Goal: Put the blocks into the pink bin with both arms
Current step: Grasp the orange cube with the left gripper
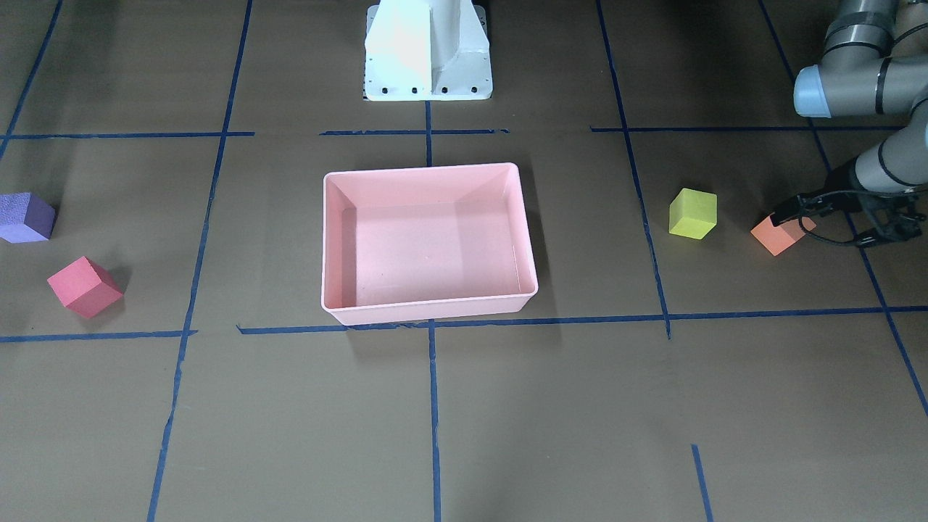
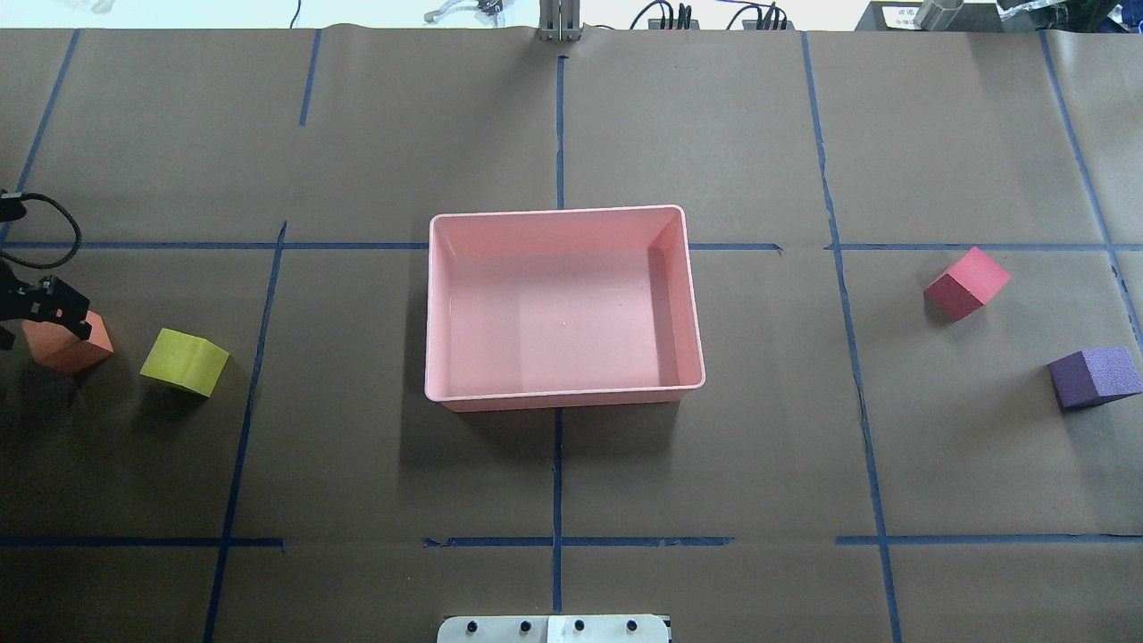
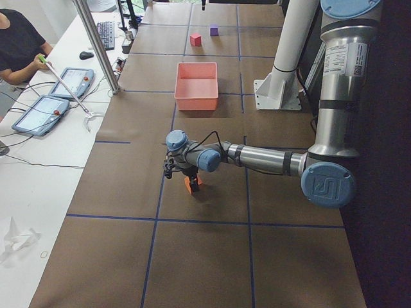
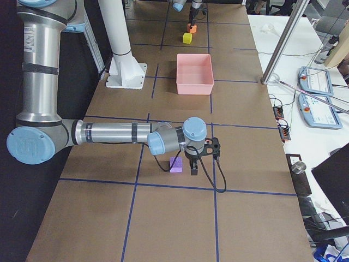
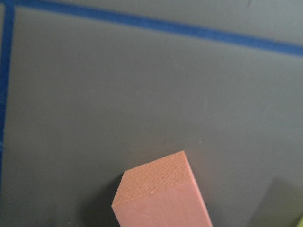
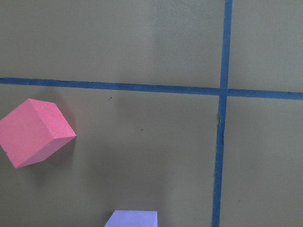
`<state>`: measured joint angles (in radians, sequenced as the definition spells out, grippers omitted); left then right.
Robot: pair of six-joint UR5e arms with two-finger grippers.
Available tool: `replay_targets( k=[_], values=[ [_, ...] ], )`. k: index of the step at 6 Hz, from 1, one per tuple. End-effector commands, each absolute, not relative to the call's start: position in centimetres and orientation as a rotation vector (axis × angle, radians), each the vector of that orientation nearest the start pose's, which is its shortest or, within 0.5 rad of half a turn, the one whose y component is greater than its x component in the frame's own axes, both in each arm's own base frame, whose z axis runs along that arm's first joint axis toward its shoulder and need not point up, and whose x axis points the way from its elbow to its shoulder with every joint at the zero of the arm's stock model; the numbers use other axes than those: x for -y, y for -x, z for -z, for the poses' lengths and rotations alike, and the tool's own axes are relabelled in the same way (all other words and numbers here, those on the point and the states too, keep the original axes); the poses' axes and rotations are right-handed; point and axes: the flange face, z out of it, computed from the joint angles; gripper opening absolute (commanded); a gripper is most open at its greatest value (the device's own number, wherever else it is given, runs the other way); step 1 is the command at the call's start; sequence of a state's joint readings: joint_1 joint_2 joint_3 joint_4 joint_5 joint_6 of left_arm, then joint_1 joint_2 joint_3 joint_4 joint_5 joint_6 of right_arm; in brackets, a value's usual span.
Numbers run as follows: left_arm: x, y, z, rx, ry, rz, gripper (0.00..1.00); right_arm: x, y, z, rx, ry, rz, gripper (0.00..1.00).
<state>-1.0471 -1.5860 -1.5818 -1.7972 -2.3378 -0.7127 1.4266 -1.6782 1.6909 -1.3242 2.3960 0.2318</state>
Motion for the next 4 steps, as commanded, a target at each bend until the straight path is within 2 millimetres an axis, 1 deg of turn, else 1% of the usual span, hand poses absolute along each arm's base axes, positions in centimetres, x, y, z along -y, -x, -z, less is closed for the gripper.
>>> replay_targets(
  k=[1, 2, 3, 4],
  values=[
    [47.4, -20.3, -62.9, -0.752, 0.260, 0.082, 0.98, 46.4, 0.7, -61.9, 0.852, -0.088, 0.026, 1.00],
    [47.5, -20.4, -62.6, -0.757, 0.257, 0.080, 0.50, 46.4, 0.7, -61.9, 0.852, -0.088, 0.026, 1.00],
    [48.0, -20.7, -60.8, -0.782, 0.234, 0.065, 0.07, 46.4, 0.7, -61.9, 0.851, -0.089, 0.027, 1.00],
    [49.3, -21.5, -56.3, -0.826, 0.176, 0.064, 0.00, 46.4, 0.7, -61.6, 0.852, -0.094, 0.028, 1.00]
  ],
)
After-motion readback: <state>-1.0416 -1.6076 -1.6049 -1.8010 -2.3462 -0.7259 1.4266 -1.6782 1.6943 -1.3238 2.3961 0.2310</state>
